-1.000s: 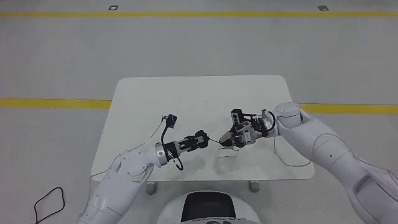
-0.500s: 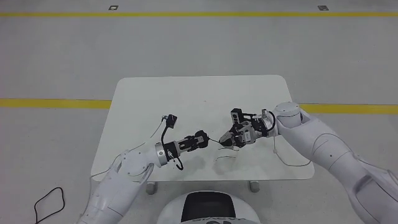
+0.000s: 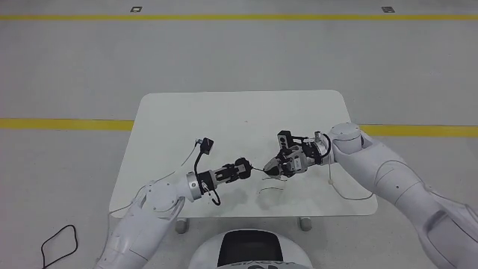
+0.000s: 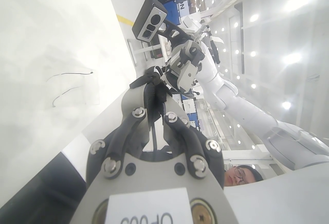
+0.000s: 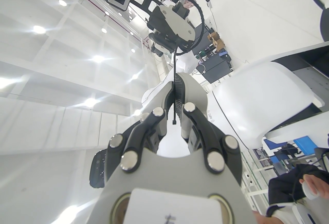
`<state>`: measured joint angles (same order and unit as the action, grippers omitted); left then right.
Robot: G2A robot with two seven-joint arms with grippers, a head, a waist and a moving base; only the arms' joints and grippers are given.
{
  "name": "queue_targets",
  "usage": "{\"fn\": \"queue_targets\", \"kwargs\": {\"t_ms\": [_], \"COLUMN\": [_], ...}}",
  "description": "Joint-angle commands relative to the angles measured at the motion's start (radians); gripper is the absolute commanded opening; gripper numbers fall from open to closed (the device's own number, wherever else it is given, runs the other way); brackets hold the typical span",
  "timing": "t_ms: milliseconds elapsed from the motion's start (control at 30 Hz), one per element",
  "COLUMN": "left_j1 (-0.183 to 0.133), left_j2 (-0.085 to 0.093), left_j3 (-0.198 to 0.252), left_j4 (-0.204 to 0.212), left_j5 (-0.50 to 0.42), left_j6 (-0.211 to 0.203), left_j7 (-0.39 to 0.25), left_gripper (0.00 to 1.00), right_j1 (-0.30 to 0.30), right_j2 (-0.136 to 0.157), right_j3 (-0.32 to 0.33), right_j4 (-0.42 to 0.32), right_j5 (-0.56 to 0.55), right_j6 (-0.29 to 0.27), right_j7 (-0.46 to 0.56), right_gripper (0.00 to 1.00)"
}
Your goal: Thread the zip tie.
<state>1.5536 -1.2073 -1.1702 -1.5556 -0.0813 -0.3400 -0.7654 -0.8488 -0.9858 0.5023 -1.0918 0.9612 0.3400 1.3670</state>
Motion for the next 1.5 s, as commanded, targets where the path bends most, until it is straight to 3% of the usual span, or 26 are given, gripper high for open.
{"fn": "queue_targets", "kwargs": {"t_ms": [0, 467, 1467], "left_j1": [0.001, 0.006, 0.003], "left_j2": [0.000, -0.002, -0.008], "left_j3": [0.000, -0.002, -0.010], "left_j4": [-0.002, -0.017, -0.001], "left_j5": [0.004, 0.018, 0.006], "left_j6": [0.000, 0.000, 0.000], "left_j7": [0.000, -0.004, -0.014], "left_gripper": [0.00, 0.00, 0.00], "right_j1": [0.001, 0.017, 0.055], "right_j2": [0.000, 0.001, 0.030], "right_j3": [-0.002, -0.033, -0.115], "right_j4": [0.004, 0.033, 0.030], "right_j5": [0.001, 0.049, 0.109], "right_j6": [0.000, 0.000, 0.000], "right_j7": [0.000, -0.014, -0.042], "right_gripper": [0.00, 0.00, 0.00]}}
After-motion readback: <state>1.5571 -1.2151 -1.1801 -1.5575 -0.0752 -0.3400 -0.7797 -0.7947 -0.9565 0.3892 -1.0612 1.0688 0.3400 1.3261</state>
